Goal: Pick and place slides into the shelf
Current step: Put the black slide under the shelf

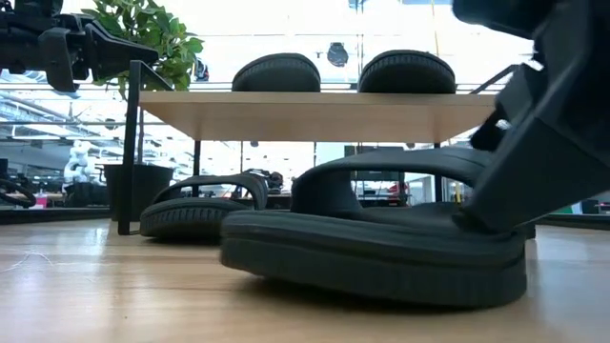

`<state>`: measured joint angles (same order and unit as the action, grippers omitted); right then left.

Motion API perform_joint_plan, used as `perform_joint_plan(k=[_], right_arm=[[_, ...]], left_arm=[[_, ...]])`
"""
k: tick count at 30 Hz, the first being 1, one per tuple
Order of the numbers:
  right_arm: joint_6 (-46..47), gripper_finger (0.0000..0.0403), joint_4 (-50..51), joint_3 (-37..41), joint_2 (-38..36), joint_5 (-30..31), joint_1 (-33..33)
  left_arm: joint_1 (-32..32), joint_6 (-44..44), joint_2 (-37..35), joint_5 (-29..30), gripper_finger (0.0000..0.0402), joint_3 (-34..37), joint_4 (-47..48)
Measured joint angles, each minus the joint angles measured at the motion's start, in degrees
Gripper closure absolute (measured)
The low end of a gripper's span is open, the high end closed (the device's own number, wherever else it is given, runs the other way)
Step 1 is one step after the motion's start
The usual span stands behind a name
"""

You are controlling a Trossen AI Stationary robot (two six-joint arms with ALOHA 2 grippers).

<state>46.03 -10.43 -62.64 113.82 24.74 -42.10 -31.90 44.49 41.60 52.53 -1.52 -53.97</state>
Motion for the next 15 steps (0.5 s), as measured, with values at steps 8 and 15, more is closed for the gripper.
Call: perform_joint_plan(k=[8,15], right_arm=[[6.92,0.0403,9.73,0.18,-2.78,8.41,-4.54],[5.85,0.0403,10.80,0.22,-4.17,10.82,-4.92]], left_arm=[[0.00,0.00,0.00,-0.04,0.0378,0.00,0.02],[0.00,-0.01,0.00,-0.13,0.0378,0.00,0.04]])
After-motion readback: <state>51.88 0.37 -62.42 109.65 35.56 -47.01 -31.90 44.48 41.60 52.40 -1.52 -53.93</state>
